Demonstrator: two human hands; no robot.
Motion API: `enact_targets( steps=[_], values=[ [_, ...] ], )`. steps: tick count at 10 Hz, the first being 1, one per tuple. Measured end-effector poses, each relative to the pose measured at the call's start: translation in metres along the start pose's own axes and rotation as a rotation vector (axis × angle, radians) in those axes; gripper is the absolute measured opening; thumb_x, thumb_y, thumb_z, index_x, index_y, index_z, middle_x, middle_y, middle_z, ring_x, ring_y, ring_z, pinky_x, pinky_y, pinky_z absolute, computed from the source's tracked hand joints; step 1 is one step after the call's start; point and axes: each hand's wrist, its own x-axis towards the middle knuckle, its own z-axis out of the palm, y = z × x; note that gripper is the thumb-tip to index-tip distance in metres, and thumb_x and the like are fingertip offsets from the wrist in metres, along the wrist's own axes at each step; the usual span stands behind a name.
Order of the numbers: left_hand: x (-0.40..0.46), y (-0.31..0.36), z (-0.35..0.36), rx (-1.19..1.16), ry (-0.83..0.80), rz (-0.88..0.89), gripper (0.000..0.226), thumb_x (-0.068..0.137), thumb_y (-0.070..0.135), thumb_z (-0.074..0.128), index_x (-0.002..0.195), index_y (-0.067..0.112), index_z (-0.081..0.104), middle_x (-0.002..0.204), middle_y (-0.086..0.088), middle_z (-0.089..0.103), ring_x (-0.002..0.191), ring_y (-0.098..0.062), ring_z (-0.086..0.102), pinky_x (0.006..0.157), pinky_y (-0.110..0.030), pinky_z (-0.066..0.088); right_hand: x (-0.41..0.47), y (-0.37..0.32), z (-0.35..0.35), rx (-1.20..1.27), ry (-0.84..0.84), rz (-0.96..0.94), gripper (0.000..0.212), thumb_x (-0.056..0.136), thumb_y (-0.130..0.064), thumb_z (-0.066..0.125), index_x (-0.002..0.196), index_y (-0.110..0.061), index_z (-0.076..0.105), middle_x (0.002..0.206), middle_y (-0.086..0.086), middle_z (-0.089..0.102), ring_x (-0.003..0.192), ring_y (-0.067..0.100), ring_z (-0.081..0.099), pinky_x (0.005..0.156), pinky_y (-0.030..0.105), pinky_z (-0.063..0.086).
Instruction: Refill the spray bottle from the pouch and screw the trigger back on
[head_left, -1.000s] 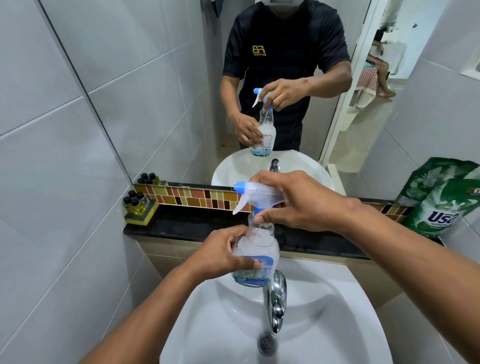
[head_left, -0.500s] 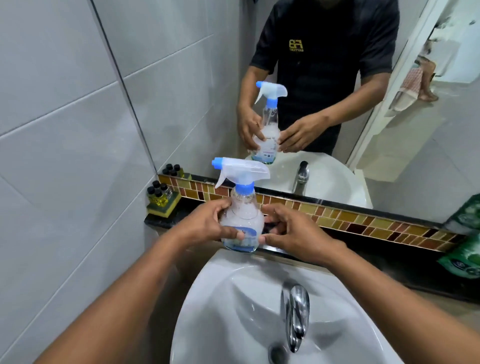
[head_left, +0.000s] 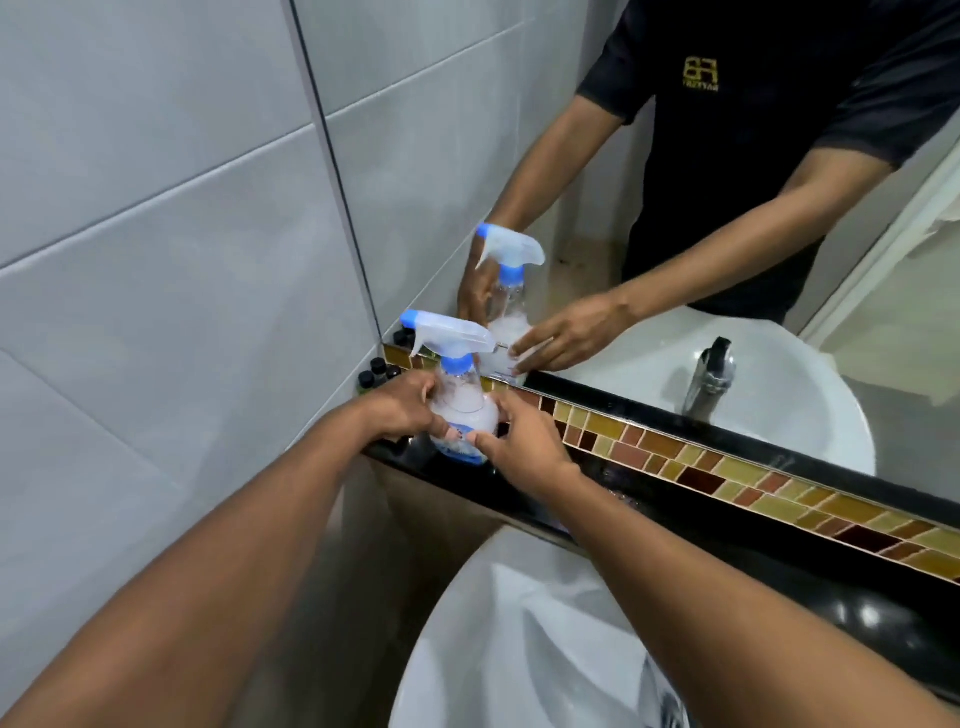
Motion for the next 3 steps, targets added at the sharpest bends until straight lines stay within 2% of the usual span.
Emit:
enact_targets(
  steps=[1, 2, 3],
  values=[
    [0.008, -0.012, -0.003, -0.077, -0.003, -0.005, 0.050, 0.086, -0.008, 0.083, 0.123, 0.018, 0.063, 0.117, 0.000, 0.076, 0.116, -0.027, 0.072, 0.108, -0.038, 0.055, 0.006, -0.001, 0.014, 0.021, 0.014, 0.025, 0.055, 0.091, -0.029, 0.075, 0.141, -0.025, 0.053, 0.133, 0.002, 0.065, 0.119, 0.020, 0.062, 0.088, 0.031, 0.052],
    [0.008, -0.018, -0.003, -0.090, 0.008, -0.020, 0.058, 0.084, -0.007, 0.084, 0.133, 0.016, 0.064, 0.134, -0.009, 0.076, 0.125, -0.031, 0.073, 0.117, -0.046, 0.054, 0.003, -0.004, 0.014, 0.022, -0.005, 0.026, 0.058, 0.092, -0.030, 0.074, 0.145, -0.025, 0.051, 0.137, 0.002, 0.064, 0.121, 0.020, 0.062, 0.090, 0.033, 0.053],
    [0.000, -0.035, 0.008, -0.158, 0.177, -0.019, 0.076, 0.086, -0.010, 0.081, 0.153, 0.014, 0.054, 0.138, -0.007, 0.071, 0.124, -0.032, 0.072, 0.116, -0.040, 0.052, -0.013, 0.000, 0.010, 0.002, 0.010, 0.049, 0.065, 0.093, -0.033, 0.073, 0.151, -0.024, 0.046, 0.142, 0.004, 0.061, 0.114, 0.022, 0.067, 0.092, 0.039, 0.056]
  ],
)
